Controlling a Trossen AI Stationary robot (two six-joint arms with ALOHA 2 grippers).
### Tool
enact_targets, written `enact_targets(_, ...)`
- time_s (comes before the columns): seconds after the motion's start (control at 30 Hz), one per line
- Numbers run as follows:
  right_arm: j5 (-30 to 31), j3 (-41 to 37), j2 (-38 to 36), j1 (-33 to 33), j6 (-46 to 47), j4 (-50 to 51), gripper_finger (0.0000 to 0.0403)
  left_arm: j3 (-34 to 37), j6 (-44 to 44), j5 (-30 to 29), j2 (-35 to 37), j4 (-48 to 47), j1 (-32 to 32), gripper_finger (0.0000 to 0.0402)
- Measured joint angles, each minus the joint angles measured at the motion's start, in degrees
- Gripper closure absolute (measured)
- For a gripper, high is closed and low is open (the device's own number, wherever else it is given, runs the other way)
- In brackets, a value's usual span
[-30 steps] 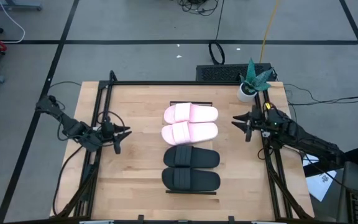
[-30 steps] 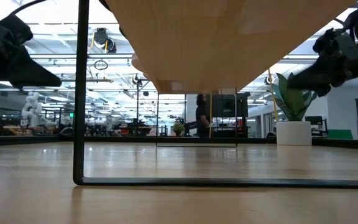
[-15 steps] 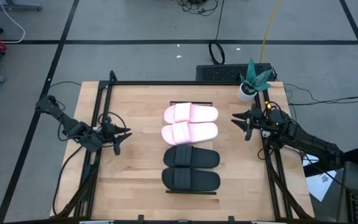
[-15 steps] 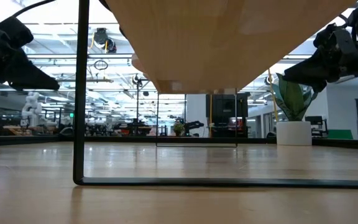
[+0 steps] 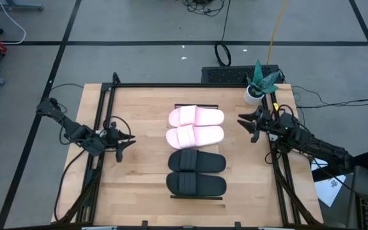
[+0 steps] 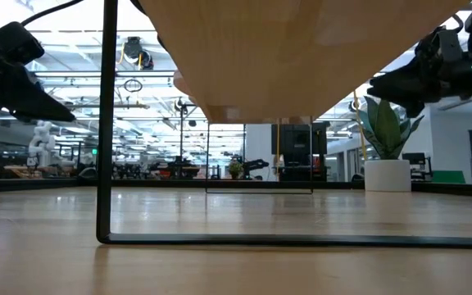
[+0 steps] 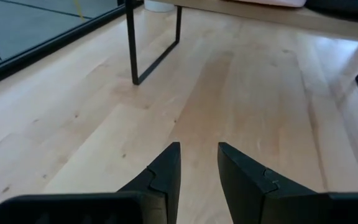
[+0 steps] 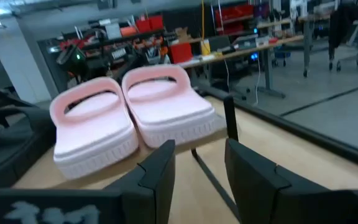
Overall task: Pick and place slides into the shelf
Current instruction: Return to Home Position
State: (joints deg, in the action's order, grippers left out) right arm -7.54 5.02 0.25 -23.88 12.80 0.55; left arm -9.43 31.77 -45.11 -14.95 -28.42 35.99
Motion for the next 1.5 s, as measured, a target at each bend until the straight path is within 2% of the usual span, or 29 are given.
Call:
enact_targets(0.17,0.0,0.0,0.0,0.0,0.0,-4.6,0.0273,0.0,0.0,0.2,0.0,0.0,0.0,0.0298)
enact_targets(0.83,0.0,-4.0,0.0,0.0,0.0,-5.0,0.0273,0.0,0.0,0.2,0.0,0.0,0.0,0.0298)
enact_targets(1.5,0.0,-4.2,0.0,0.0,0.0,-5.0,0.0273,-0.1,0.0,0.2,0.0,0.0,0.0,0.0298)
